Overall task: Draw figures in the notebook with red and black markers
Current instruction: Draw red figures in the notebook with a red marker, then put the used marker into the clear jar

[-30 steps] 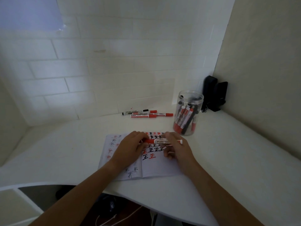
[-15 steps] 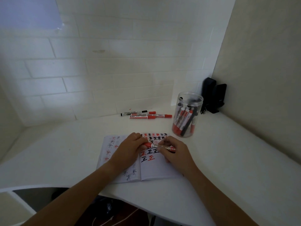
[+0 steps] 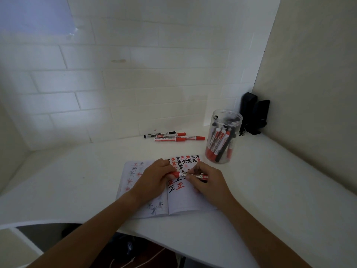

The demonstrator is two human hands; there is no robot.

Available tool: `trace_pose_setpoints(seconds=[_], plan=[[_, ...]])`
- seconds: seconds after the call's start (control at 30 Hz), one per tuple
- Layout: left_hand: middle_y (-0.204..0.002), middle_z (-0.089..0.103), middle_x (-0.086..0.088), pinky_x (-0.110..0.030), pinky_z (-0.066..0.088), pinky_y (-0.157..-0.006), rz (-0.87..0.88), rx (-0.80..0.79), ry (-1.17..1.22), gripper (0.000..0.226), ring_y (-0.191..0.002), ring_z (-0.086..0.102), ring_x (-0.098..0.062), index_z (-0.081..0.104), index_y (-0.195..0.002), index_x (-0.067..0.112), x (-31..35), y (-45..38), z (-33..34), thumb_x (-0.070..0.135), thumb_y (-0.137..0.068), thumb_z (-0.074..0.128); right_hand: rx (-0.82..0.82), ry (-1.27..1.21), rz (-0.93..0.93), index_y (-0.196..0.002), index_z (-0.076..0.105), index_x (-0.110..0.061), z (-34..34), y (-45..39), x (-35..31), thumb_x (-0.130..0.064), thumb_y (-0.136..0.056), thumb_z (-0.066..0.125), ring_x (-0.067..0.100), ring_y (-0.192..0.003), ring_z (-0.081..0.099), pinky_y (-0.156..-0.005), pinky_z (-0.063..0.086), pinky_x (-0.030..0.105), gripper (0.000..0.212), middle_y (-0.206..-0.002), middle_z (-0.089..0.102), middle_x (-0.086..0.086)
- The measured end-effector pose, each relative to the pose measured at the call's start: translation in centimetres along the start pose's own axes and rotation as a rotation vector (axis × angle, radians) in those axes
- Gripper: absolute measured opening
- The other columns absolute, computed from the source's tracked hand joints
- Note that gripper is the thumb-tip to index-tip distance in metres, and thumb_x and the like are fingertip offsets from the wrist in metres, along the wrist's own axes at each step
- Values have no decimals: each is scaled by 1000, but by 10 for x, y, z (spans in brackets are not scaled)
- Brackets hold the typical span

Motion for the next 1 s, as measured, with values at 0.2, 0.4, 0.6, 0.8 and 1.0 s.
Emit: trace_pose_setpoints(seconds=[0.2, 0.4, 0.6, 0.8, 1.0], plan=[[-90, 54, 14, -29, 45, -78, 25, -65, 57, 27, -88, 51, -10, 70, -98, 17, 0, -1, 3, 33, -97, 48, -63, 128, -126, -94, 73, -20, -1, -1, -9, -20, -90, 79, 2, -78, 67, -72, 46, 12, 7, -84, 71, -15], [-94, 58, 10, -34, 44, -79, -60, -43, 11, 34, -90, 49, -10, 67, -105, 25, -6, -4, 4, 46, -101, 41, 6, -22, -17, -103, 65, -20, -12, -10, -1, -8, -95, 67, 10, -80, 69, -74, 58, 28, 14, -101, 66, -4], [-159, 32, 8, -41, 13, -123, -330, -97, -78, 63, -150, 18, -11, 25, -156, 40, -20, 4, 11, 66, -100, 13, 371, -258, 44, -113, 57, -16, -60, -34, -29, -11, -97, 69, 15, -74, 75, -70, 62, 34, 21, -88, 76, 1], [-163, 28, 9, -40, 0, -125, -327, -236, -176, 91, -153, 7, -9, 39, -151, 38, -22, 4, 20, 78, -86, -9, 759, 52, -288, -123, 55, -15, -149, -76, -104, -18, -105, 59, 1, -73, 69, -70, 51, 10, 19, -83, 70, -10], [-162, 28, 11, -37, -4, -123, -333, -261, -202, 92, -153, 7, -8, 39, -150, 40, -23, 4, 21, 77, -84, -12, 487, 485, -133, -119, 55, -7, -153, -138, -86, -10, -106, 51, 4, -66, 57, -55, 42, 8, 14, -89, 63, 4]])
Point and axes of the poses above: each hand's wrist, its own y-axis away from the middle knuckle, its own z-axis out of the palm, x = y × z, the point moved 7 cm from there along -y, towards the middle knuckle
